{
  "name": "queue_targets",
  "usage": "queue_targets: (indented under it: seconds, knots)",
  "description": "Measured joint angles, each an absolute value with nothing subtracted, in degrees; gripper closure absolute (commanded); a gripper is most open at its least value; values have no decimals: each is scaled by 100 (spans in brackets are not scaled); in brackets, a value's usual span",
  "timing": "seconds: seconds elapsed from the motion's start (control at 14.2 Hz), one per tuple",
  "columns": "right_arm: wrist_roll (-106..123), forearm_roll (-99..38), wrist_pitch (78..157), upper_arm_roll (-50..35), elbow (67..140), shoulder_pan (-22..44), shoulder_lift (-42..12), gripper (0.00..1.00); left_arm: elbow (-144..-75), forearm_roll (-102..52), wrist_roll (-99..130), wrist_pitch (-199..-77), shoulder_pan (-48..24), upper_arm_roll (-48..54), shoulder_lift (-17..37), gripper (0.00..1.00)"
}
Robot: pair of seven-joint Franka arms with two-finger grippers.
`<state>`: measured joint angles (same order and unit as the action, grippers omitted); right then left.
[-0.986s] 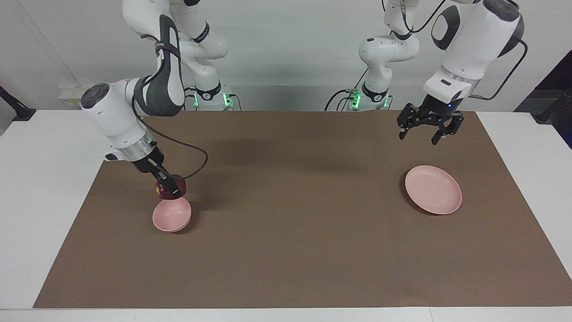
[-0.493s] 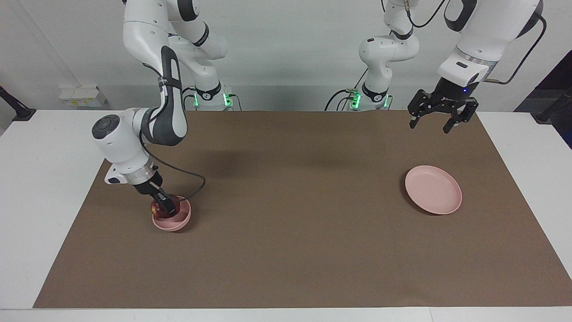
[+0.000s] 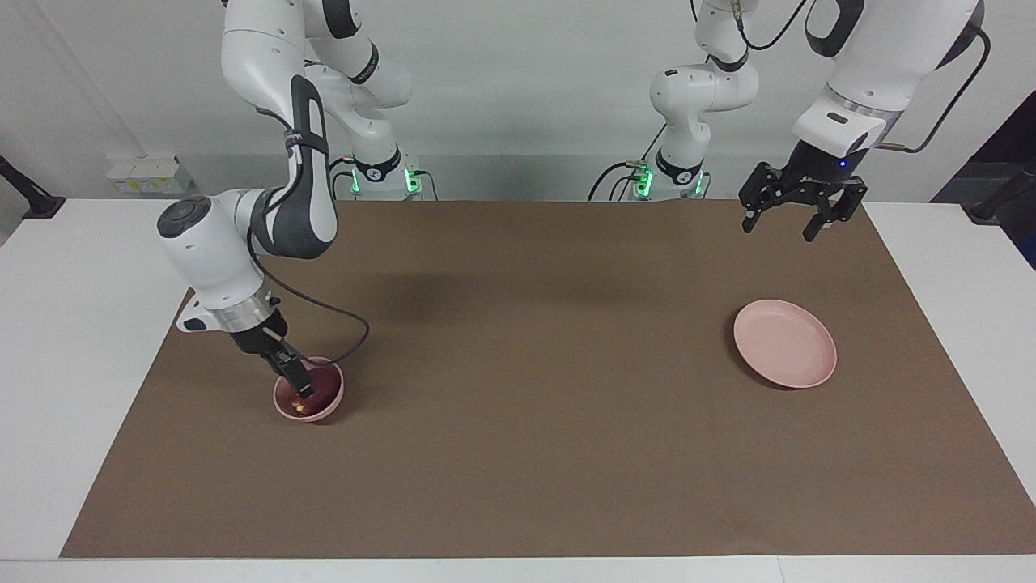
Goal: Move apple from plate to bowl
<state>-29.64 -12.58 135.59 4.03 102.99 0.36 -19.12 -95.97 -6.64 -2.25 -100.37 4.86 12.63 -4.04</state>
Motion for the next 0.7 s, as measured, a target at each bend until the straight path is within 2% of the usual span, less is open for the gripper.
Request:
queue_targets:
  seconds: [0.28, 0.7]
  knots:
    - [-2482, -709, 13367, 372, 10184, 92, -1682, 0, -9598, -664, -225, -10036, 486, 1263, -404, 0]
    - [-760, 334, 11648, 361, 9391, 74, -1254, 0, -9598, -664, -225, -10035, 486, 1263, -404, 0]
